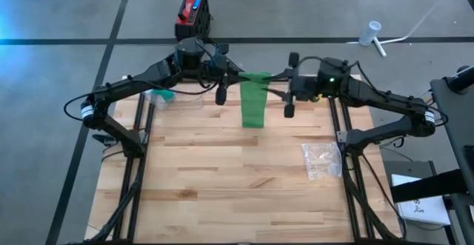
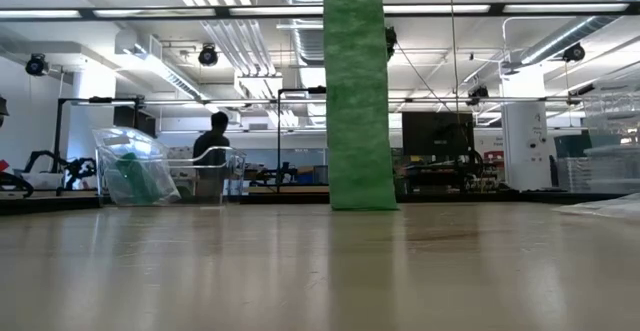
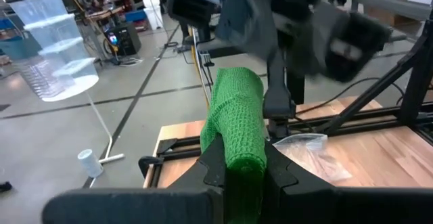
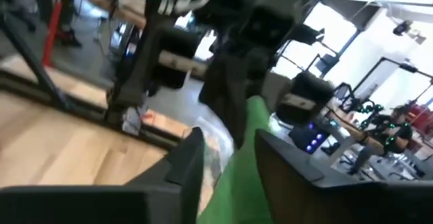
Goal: Roll bandage
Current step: Roll the green bandage
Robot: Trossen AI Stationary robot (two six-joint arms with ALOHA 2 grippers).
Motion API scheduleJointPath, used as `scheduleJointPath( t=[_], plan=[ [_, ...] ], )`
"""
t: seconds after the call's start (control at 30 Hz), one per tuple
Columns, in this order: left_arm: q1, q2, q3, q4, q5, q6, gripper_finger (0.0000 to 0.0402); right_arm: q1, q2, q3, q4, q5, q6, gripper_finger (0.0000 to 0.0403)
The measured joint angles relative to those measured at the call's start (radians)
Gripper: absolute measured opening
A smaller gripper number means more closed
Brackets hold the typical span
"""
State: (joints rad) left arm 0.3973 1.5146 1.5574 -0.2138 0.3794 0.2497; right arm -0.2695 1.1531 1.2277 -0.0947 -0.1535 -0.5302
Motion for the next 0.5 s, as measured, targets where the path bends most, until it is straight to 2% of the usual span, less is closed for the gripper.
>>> scheduleJointPath(
  t=[0.13,0.23,0.5],
  plan=[
    [-0.003,0.0,0.0,0.0,0.001,-0.005,0.0022,0.017,0.029,0.0,0.001,0.075,-0.119,0.0165],
    [-0.003,0.0,0.0,-0.006,0.013,-0.005,0.0022,0.017,0.042,0.0,0.006,0.142,-0.168,0.0178],
    [-0.009,-0.002,0.0,-0.023,0.057,0.052,0.0022,0.016,0.048,0.0,-0.005,0.238,-0.19,0.0161]
  ],
)
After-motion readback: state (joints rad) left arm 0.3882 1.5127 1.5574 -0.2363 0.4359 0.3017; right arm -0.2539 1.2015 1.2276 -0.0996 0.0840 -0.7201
